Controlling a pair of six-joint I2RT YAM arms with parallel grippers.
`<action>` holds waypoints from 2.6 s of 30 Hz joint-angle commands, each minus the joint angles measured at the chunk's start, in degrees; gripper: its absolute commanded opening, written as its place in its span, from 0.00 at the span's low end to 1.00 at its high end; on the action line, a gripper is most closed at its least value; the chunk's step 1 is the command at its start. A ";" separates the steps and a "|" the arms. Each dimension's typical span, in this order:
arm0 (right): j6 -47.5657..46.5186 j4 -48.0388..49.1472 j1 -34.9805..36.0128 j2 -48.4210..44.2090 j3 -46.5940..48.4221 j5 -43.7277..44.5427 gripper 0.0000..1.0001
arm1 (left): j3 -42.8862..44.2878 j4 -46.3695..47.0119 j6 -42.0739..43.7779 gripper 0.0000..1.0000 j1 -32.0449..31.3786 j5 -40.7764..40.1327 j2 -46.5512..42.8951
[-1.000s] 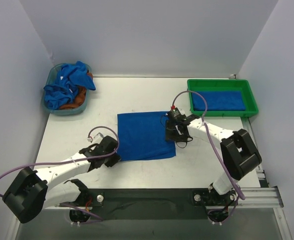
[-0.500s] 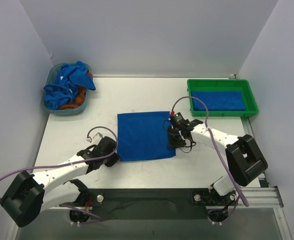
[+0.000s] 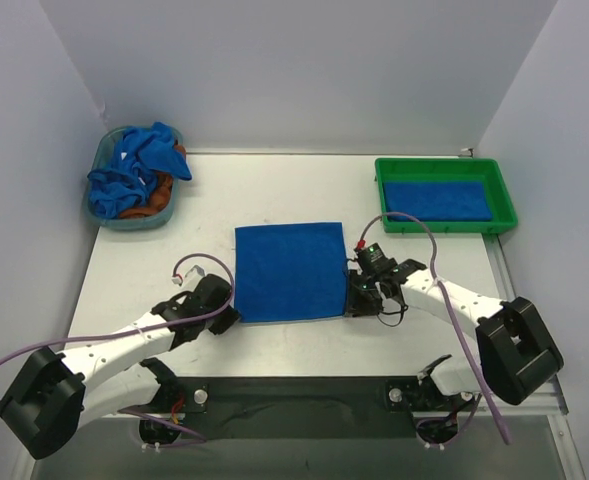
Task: Fold and stack the towels
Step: Fold the towel
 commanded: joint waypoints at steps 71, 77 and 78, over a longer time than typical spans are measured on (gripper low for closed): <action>35.47 20.06 -1.11 -14.04 -15.98 2.40 0.36 | -0.48 0.54 0.26 0.17 0.13 0.37 -2.75; 37.40 20.41 -1.20 -14.13 -17.38 5.04 0.37 | -0.83 0.63 0.18 0.17 0.13 0.45 -2.75; 37.93 20.50 -1.29 -13.95 -17.56 5.30 0.37 | -0.75 0.63 0.09 0.17 0.13 0.46 -2.75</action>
